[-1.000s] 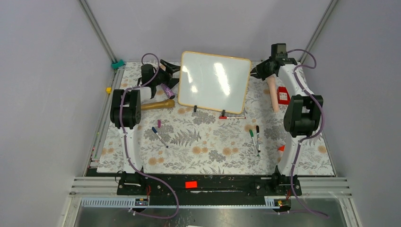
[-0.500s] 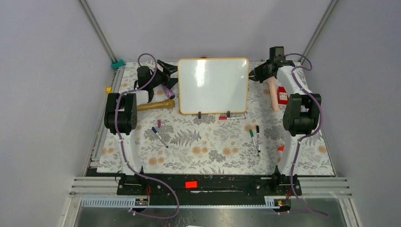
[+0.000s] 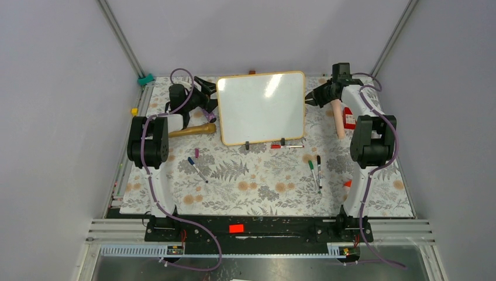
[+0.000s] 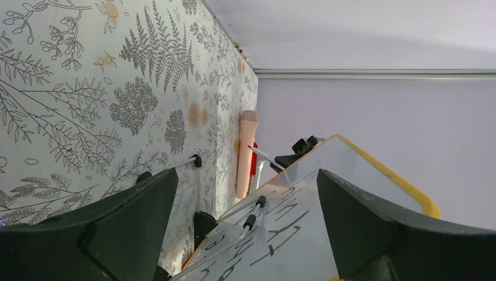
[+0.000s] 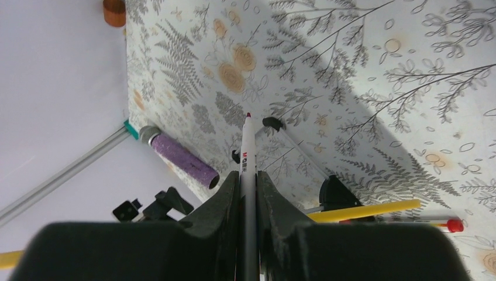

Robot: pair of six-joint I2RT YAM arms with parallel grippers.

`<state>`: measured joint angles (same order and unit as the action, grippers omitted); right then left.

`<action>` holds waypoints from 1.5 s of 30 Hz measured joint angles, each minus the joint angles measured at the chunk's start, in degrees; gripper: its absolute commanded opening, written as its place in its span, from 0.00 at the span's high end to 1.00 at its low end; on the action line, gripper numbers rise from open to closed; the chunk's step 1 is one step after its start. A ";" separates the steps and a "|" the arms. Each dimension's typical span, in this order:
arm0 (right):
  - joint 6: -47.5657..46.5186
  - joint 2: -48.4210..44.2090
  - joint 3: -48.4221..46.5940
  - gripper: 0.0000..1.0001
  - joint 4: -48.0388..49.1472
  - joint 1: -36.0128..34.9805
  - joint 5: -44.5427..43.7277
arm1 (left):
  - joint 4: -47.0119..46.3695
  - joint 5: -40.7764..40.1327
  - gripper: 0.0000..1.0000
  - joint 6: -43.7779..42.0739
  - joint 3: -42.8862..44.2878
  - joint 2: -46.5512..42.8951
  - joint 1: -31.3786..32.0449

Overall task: Write a sentence on the whiteboard
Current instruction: Move the whiteboard to the center of the board.

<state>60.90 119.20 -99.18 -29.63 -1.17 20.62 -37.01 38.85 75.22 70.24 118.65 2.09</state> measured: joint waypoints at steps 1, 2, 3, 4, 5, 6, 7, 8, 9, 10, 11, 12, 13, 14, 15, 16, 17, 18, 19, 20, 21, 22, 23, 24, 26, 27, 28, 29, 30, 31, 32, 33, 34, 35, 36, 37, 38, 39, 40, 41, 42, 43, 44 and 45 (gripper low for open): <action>0.07 0.02 0.00 1.00 0.13 0.02 0.85 | 0.07 0.00 0.10 -0.09 0.00 0.00 0.00; 0.13 0.11 -0.09 1.00 0.20 0.09 1.73 | 0.17 0.00 0.10 -0.20 0.02 0.00 0.02; 0.35 0.46 -0.48 1.00 0.22 0.15 2.95 | 0.55 0.00 0.10 -0.35 0.09 0.00 0.02; 0.52 1.01 -1.16 1.00 0.33 0.22 4.09 | 1.09 0.02 0.10 -0.55 0.26 0.00 0.07; 0.70 1.55 -1.62 1.00 0.66 0.26 5.03 | 1.36 0.00 0.10 -0.70 0.35 0.00 0.11; 0.94 2.16 -2.12 1.00 0.87 0.31 6.08 | 1.73 0.00 0.10 -0.96 0.52 0.00 0.13; 1.11 2.73 -2.36 1.00 1.03 0.33 7.08 | 2.16 0.02 0.10 -1.33 0.68 -0.02 0.17; 1.29 3.13 -2.43 1.00 1.07 0.35 7.91 | 2.71 0.00 0.09 -1.64 0.81 -0.07 0.24; 1.44 3.45 -2.45 1.00 1.09 0.39 8.68 | 3.17 0.00 0.09 -1.92 0.92 -0.09 0.28; 1.53 3.65 -2.45 1.00 1.09 0.46 9.33 | 3.96 0.00 0.09 -2.36 0.98 -0.13 0.33; 1.62 3.78 -2.45 1.00 1.09 0.50 9.92 | 4.63 -0.02 0.09 -2.91 1.01 -0.24 0.37; 1.75 3.82 -2.45 1.00 1.09 0.59 10.69 | 5.51 0.00 0.09 -3.54 1.05 -0.37 0.39; 1.77 3.82 -2.43 1.00 1.11 0.68 11.28 | 6.38 -0.02 0.09 -4.15 1.05 -0.59 0.44; 1.77 3.82 -2.43 1.00 1.31 0.79 12.13 | 7.10 -0.04 0.09 -4.66 1.07 -0.76 0.48; 1.75 3.82 -2.40 1.00 1.55 0.83 12.52 | 7.67 -0.02 0.08 -5.01 1.07 -0.98 0.48; 1.73 3.80 -2.14 1.00 1.97 0.90 13.00 | 7.87 -0.04 0.08 -5.14 1.07 -1.11 0.44; 1.70 3.78 -1.75 1.00 2.25 0.94 13.31 | 7.91 -0.04 0.08 -5.16 1.07 -1.20 0.26; 1.68 3.63 -0.85 1.00 2.78 0.96 13.55 | 7.89 -0.04 0.08 -5.18 1.07 -1.29 0.15; 1.68 3.43 0.35 1.00 3.13 0.96 13.60 | 7.89 -0.02 0.08 -5.22 1.07 -1.40 0.02; 1.64 3.32 1.27 1.00 3.19 0.96 13.64 | 7.93 -0.04 0.08 -5.35 1.07 -1.51 -0.24; 1.53 3.26 2.32 1.00 3.19 0.96 13.81 | 8.07 -0.09 0.08 -5.77 1.07 -1.70 -0.59; 1.44 3.21 3.45 1.00 3.17 1.18 13.97 | 8.66 -0.22 0.08 -6.19 1.07 -1.99 -0.94; 1.33 3.17 4.37 1.00 3.13 1.46 13.99 | 9.18 -0.28 0.08 -6.51 1.07 -2.29 -1.31; 1.27 3.13 4.92 1.00 2.97 1.57 13.97 | 10.16 -0.35 0.08 -7.13 1.20 -2.71 -1.79; 1.07 3.10 5.31 1.00 2.45 2.14 13.86 | 12.94 -0.61 0.07 -8.63 2.64 -3.21 -2.71; 1.05 3.10 5.18 1.00 2.38 2.62 13.68 | 15.32 -0.81 0.07 -9.79 4.66 -3.30 -3.02; 1.05 3.10 4.72 1.00 2.08 3.10 13.38 | 16.92 -1.18 0.07 -10.84 6.25 -3.37 -3.34; 1.03 3.10 3.87 1.00 1.86 3.72 12.96 | 18.38 -1.55 0.07 -11.76 7.98 -3.58 -3.61; 0.92 3.10 2.67 1.00 1.40 4.24 12.46 | 19.71 -1.97 0.07 -12.57 9.49 -3.96 -3.72; 0.70 3.13 0.22 1.00 0.68 4.76 11.58 | 20.94 -2.27 0.07 -13.31 10.80 -4.61 -3.72; 0.44 3.30 -1.81 1.00 0.04 5.05 11.26 | 21.73 -2.54 0.07 -13.88 11.72 -5.27 -3.63; 0.28 3.67 -4.72 1.00 -0.68 5.44 10.88 | 22.49 -2.80 0.07 -14.29 12.50 -5.92 -3.48; 0.13 4.35 -8.22 1.00 -0.92 5.79 10.51 | 23.23 -3.13 0.07 -14.86 13.18 -6.71 -3.32; 0.00 5.18 -11.74 1.00 -0.85 6.01 10.47 | 23.93 -3.39 0.07 -15.34 13.64 -7.45 -3.19; -0.02 6.05 -14.62 1.00 -0.70 6.10 10.64 | 24.81 -3.74 0.07 -15.93 13.88 -8.35 -3.04; 0.00 6.88 -16.83 1.00 -0.55 6.10 11.08 | 25.70 -4.00 0.07 -16.57 13.99 -9.05 -2.89; 0.00 8.04 -19.15 1.00 -0.52 6.08 11.98 | 26.64 -4.26 0.07 -17.16 14.05 -9.70 -2.80; 0.00 9.88 -22.01 1.00 -0.76 6.01 12.98 | 27.96 -4.63 0.07 -18.01 14.05 -10.40 -2.62; 0.00 11.56 -24.24 1.00 -0.96 5.97 13.99 | 29.24 -4.90 0.07 -18.80 14.05 -11.02 -2.47; -0.04 14.05 -27.10 1.00 -1.53 5.86 15.13 | 30.36 -5.20 0.07 -19.50 14.05 -11.47 -2.36; -0.15 16.48 -29.53 1.00 -2.12 5.77 16.17 | 31.98 -5.73 0.07 -20.46 14.05 -11.98 -2.27; -0.24 18.88 -31.50 1.00 -2.89 5.68 17.25 | 33.99 -6.38 0.07 -21.66 14.08 -12.59 -2.23; -0.28 21.00 -32.85 1.00 -3.58 5.60 18.36 | 35.93 -7.13 0.07 -22.80 14.08 -13.18 -2.23; -0.28 22.51 -33.42 1.00 -4.17 5.49 19.17 | 37.40 -7.78 0.07 -23.54 14.08 -13.64 -2.23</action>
<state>60.62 141.71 -132.60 -33.80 4.32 39.79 0.38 31.07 51.68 84.31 105.01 -0.14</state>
